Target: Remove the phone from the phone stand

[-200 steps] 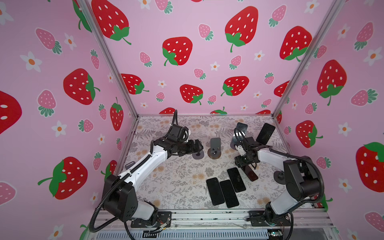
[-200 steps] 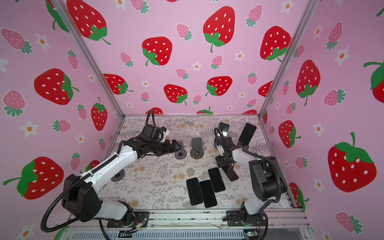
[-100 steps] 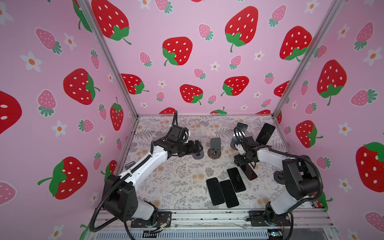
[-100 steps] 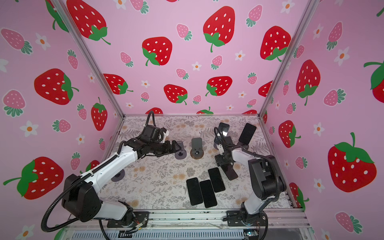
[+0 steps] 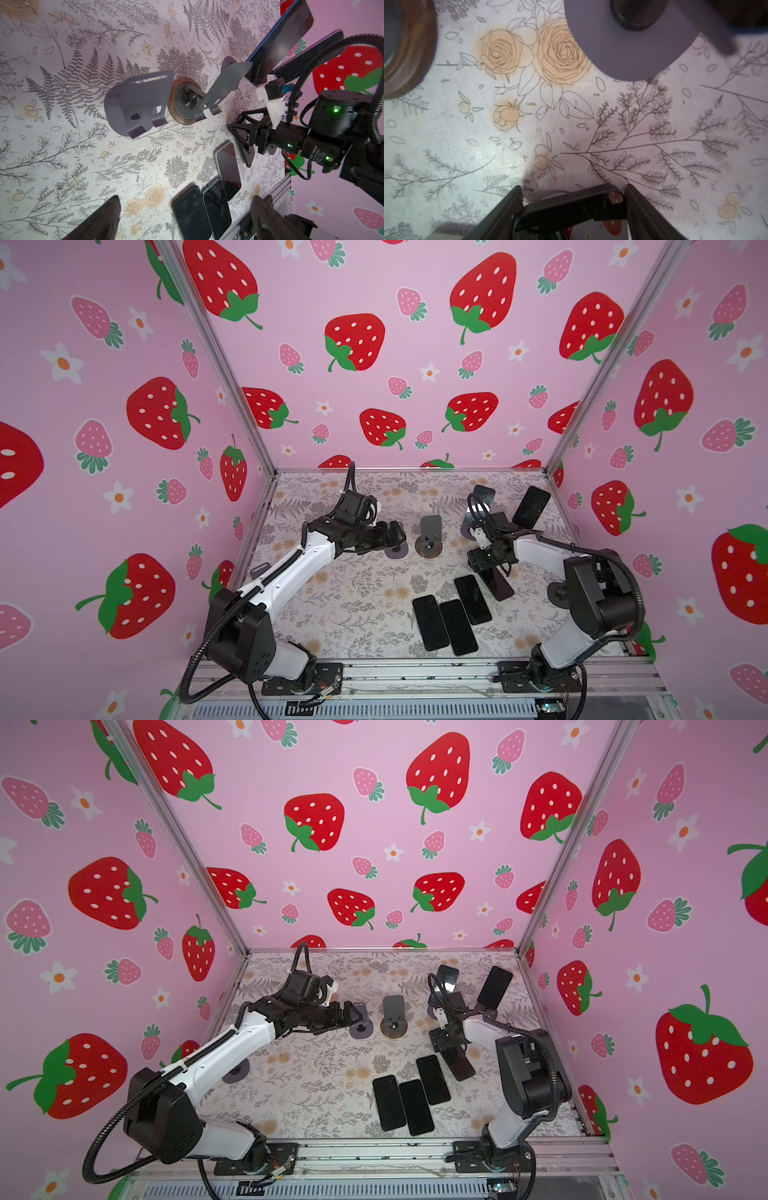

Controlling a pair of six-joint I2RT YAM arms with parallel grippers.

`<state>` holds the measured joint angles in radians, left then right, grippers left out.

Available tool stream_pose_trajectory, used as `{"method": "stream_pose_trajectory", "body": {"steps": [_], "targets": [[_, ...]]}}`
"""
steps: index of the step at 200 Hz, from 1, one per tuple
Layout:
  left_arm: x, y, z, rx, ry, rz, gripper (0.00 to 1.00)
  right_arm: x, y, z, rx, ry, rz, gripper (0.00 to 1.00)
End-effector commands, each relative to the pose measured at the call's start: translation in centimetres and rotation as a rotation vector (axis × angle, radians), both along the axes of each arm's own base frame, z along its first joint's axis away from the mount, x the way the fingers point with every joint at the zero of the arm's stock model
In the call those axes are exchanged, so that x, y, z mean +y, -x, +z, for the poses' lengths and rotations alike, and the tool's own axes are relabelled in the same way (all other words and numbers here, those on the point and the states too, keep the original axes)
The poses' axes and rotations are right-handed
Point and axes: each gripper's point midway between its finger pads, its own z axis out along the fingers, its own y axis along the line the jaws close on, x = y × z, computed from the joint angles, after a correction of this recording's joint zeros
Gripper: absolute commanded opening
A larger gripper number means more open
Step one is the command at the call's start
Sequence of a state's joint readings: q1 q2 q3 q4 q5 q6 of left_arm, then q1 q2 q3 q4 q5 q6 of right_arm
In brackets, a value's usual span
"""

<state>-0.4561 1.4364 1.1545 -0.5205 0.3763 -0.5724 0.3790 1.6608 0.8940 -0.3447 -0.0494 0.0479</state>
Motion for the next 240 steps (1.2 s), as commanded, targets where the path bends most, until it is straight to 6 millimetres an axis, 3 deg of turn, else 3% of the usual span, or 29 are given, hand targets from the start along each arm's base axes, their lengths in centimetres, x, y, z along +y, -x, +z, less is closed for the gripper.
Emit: {"method": "stream_pose_trajectory", "body": {"steps": [1,74,76,79,82,124,152,192,212,240], "targets": [[0.1,0.0,1.3,-0.020,0.011,-0.004,0.99,0.1,2.4,-1.9,0.127,0.007,0.023,0.78],[-0.2,-0.3,2.0,-0.027,0.033,0.011,0.99,-0.3,2.1,-1.7,0.120,0.035,0.018,0.81],[-0.2,-0.3,2.0,-0.028,0.033,0.011,0.99,-0.4,2.0,-1.7,0.120,0.037,0.017,0.84],[-0.1,-0.4,2.0,-0.029,0.032,0.013,0.99,-0.4,2.0,-1.7,0.120,0.039,0.016,0.96],[-0.2,-0.4,2.0,-0.029,0.033,0.013,0.99,-0.4,2.0,-1.7,0.119,0.041,0.015,1.00],[-0.5,-0.5,1.8,-0.014,0.054,0.015,0.99,-0.3,2.3,-1.8,0.130,0.032,0.023,1.00],[-0.4,-0.5,2.2,-0.027,0.042,0.008,0.99,-0.1,1.7,-0.9,0.094,0.015,0.010,1.00],[-0.3,-0.8,2.5,-0.040,0.041,0.016,0.99,-0.3,-0.4,3.1,-0.037,0.001,-0.046,1.00],[-0.4,-1.1,2.3,-0.047,0.047,0.034,0.99,-0.4,-1.1,6.8,-0.148,-0.033,-0.081,1.00],[-0.4,-1.6,2.5,-0.059,0.036,0.042,0.98,-2.8,-3.2,13.5,-0.436,-0.020,-0.203,1.00]]}}
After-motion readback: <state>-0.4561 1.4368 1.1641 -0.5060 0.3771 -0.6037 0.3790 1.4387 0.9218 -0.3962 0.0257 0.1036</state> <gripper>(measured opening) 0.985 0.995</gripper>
